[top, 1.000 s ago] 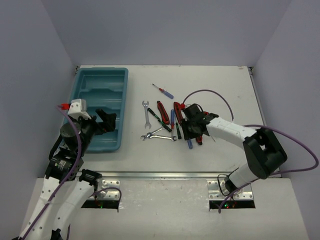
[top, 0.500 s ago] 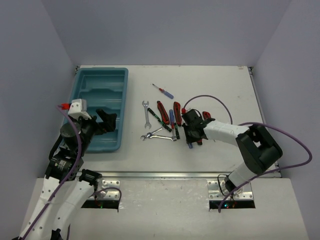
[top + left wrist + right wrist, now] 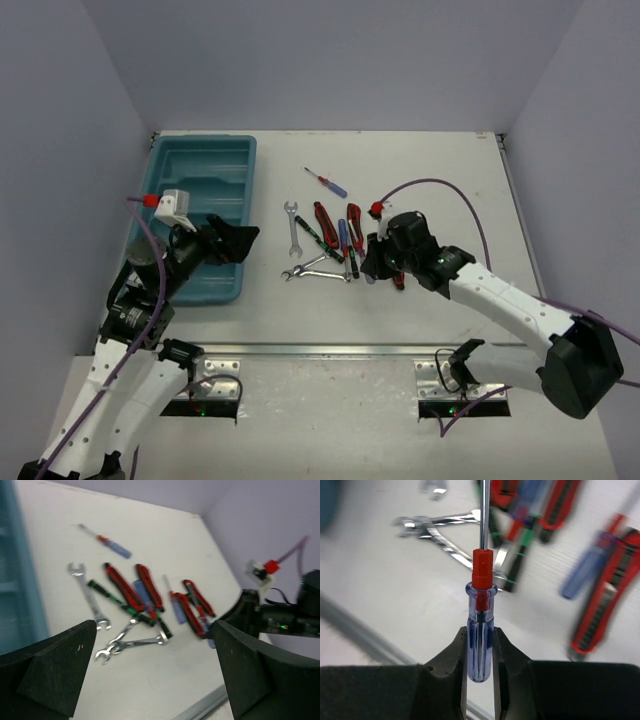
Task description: Sort the tools into containers
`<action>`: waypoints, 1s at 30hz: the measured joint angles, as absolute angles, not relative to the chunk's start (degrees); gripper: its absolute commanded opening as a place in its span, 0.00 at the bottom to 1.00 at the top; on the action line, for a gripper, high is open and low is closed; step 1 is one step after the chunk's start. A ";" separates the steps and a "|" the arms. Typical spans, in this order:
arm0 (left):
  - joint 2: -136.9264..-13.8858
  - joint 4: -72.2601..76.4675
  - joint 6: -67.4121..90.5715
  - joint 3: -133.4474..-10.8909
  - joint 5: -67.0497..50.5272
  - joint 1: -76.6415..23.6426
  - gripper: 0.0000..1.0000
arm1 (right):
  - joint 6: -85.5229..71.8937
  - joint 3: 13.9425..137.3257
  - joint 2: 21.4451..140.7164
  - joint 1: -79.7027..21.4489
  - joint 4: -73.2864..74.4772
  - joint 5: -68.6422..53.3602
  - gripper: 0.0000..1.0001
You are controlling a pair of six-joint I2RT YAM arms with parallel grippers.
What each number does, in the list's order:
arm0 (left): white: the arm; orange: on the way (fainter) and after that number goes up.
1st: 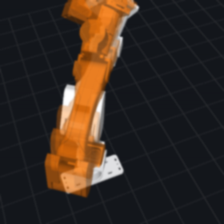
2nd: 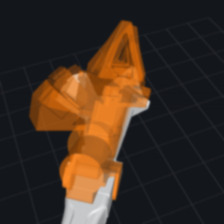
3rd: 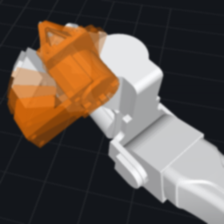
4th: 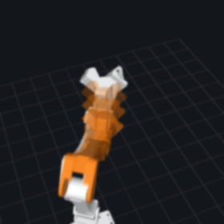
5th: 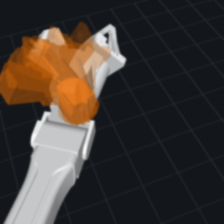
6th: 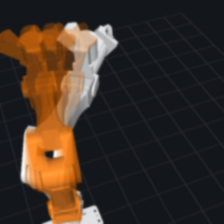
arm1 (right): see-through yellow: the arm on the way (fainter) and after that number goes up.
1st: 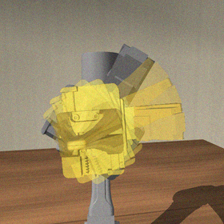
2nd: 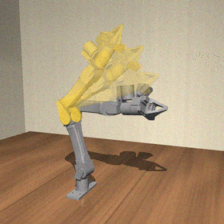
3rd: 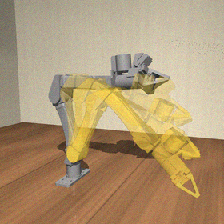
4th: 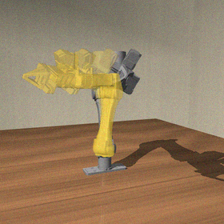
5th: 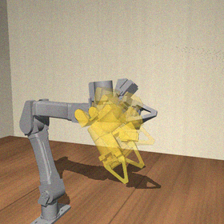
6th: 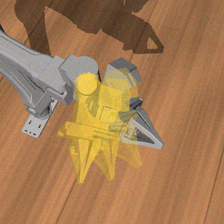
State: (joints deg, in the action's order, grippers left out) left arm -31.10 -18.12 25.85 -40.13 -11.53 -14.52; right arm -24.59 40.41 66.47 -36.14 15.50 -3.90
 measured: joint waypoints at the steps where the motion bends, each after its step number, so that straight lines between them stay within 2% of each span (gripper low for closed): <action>1: -31.42 -12.92 28.83 -38.25 -15.53 -14.54 1.00 | -24.40 39.59 65.30 -36.14 13.60 -7.64 0.00; 5: -37.57 8.40 40.49 -29.95 -28.81 -16.16 1.00 | -24.65 36.01 61.21 -36.30 4.52 -21.35 0.00; 9: -46.06 19.74 46.83 -26.81 -33.55 -19.10 0.99 | -25.66 34.41 58.21 -36.32 -2.04 -28.44 0.00; 12: -48.85 25.54 50.20 -25.24 -34.78 -21.04 0.94 | -26.68 34.41 57.84 -36.32 -6.13 -32.29 0.00; 17: -50.84 33.13 52.35 -25.34 -34.69 -24.92 0.77 | -28.92 34.91 58.57 -36.61 -10.05 -36.13 0.00; 24: -54.15 36.15 53.02 -26.01 -32.65 -28.58 0.64 | -30.76 37.53 61.44 -37.41 -11.46 -37.94 0.00; 26: -55.28 36.22 53.04 -26.41 -31.95 -28.94 0.57 | -30.99 37.97 62.05 -37.96 -11.47 -38.14 0.00; 29: -57.06 36.22 52.87 -27.84 -31.01 -29.96 0.32 | -31.14 38.62 63.09 -38.65 -11.49 -38.36 0.00; 30: -57.53 36.25 52.85 -28.48 -30.80 -30.44 0.20 | -31.17 38.80 63.39 -38.81 -11.49 -38.38 0.00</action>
State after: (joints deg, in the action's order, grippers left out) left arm -57.53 36.25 52.85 -28.48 -30.80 -30.44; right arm -31.17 38.80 63.39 -38.81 -11.49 -38.38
